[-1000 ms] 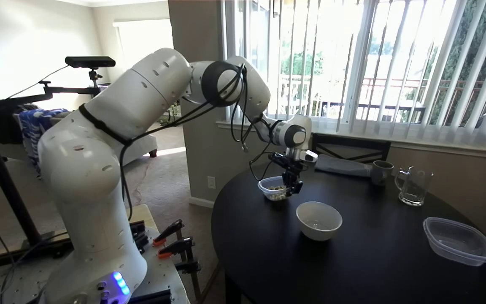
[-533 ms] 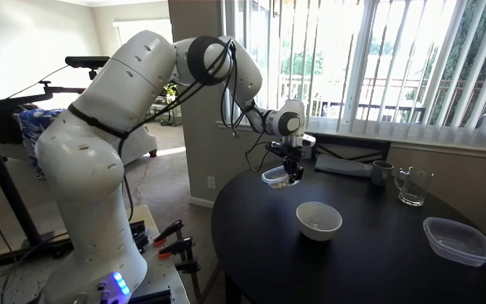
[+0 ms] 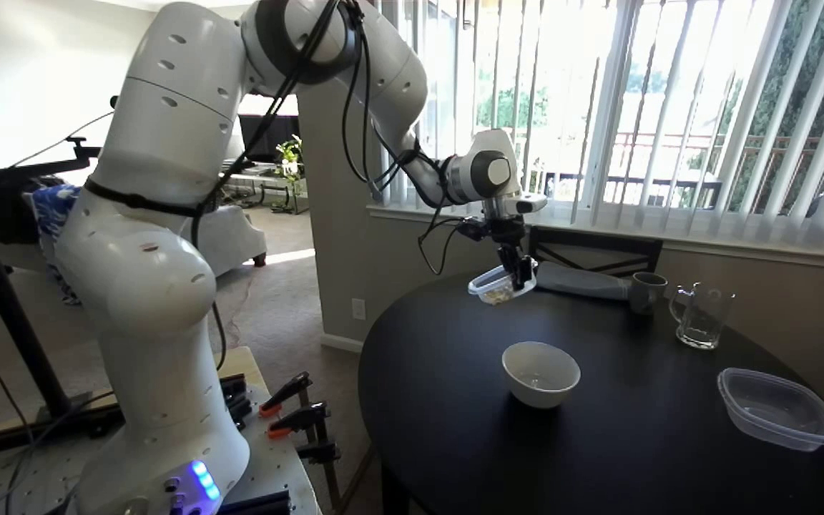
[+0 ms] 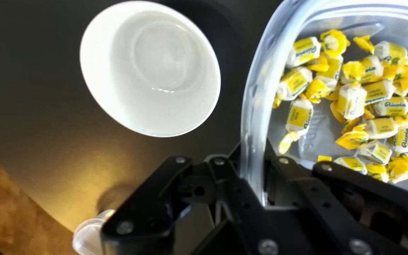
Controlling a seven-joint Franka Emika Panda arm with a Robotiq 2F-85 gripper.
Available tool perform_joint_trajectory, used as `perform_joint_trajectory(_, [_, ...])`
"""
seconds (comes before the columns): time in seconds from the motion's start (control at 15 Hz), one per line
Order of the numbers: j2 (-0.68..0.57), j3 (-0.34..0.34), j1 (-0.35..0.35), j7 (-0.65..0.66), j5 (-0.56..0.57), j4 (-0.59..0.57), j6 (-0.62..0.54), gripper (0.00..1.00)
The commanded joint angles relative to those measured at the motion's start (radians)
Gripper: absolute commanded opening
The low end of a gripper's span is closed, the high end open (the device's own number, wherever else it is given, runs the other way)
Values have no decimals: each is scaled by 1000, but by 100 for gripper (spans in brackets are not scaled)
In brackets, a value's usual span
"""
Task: Pour the contents of the lunchbox into the white bowl
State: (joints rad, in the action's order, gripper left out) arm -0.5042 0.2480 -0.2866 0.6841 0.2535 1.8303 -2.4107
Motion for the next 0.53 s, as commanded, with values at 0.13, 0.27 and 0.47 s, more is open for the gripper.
perform_joint_trajectory(0.13, [38,71,-50,355,240,39,27,4])
perform_joint_trajectory(0.27, [28,84,-59,490,326,26,57,4])
perform_joint_trajectory(0.47, [38,69,-64,672,439,34,155,4])
